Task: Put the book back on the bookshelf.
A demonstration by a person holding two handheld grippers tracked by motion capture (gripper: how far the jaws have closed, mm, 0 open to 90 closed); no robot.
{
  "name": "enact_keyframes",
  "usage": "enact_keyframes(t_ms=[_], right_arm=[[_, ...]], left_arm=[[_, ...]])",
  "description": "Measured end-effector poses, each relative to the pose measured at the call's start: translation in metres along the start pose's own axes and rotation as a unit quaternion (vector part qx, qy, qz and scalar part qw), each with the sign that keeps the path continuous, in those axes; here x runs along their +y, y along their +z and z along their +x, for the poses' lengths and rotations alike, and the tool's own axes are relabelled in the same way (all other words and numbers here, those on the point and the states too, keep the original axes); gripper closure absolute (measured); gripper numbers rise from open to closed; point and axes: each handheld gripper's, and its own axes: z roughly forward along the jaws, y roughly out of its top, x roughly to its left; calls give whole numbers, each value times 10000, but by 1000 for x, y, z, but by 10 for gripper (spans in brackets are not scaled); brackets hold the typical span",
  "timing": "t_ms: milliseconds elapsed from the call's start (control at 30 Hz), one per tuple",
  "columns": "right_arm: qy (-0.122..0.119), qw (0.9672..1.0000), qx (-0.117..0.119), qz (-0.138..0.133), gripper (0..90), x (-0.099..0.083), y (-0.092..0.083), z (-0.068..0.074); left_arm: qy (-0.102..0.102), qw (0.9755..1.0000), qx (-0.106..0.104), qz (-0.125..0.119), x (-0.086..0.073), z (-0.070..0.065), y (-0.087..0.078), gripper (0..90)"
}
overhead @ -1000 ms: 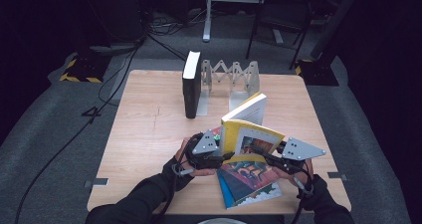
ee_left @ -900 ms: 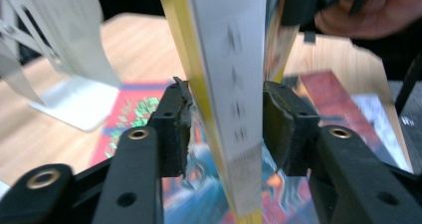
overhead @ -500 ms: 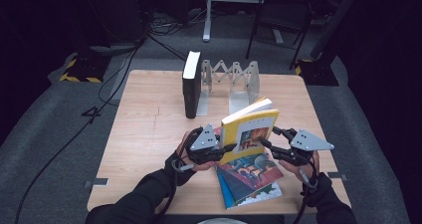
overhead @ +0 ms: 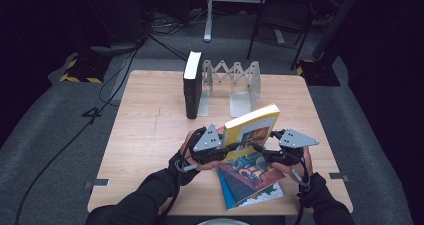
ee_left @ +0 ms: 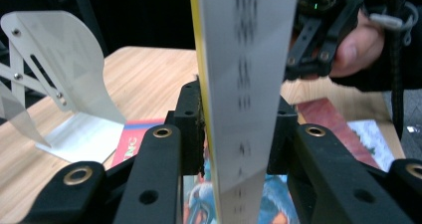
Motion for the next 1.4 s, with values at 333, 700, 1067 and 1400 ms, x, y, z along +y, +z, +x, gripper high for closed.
enact_keyframes(t_ms=[333, 700, 1067, 1400], right_arm=[[49, 10000, -4, -21, 398, -1, -2, 0], [58, 10000, -27, -30, 389, 0, -1, 1], [127, 9999, -6, 107, 353, -2, -6, -3], [485, 9983, -237, 198, 358, -15, -27, -23]], left_arm=[[-107, 9996, 165, -216, 12, -5, 5, 539], [-240, 9985, 278, -408, 27, 0, 8, 520], [-225, 9986, 257, -401, 29, 1, 17, 737], [-456, 9974, 388, -397, 26, 15, 12, 746]])
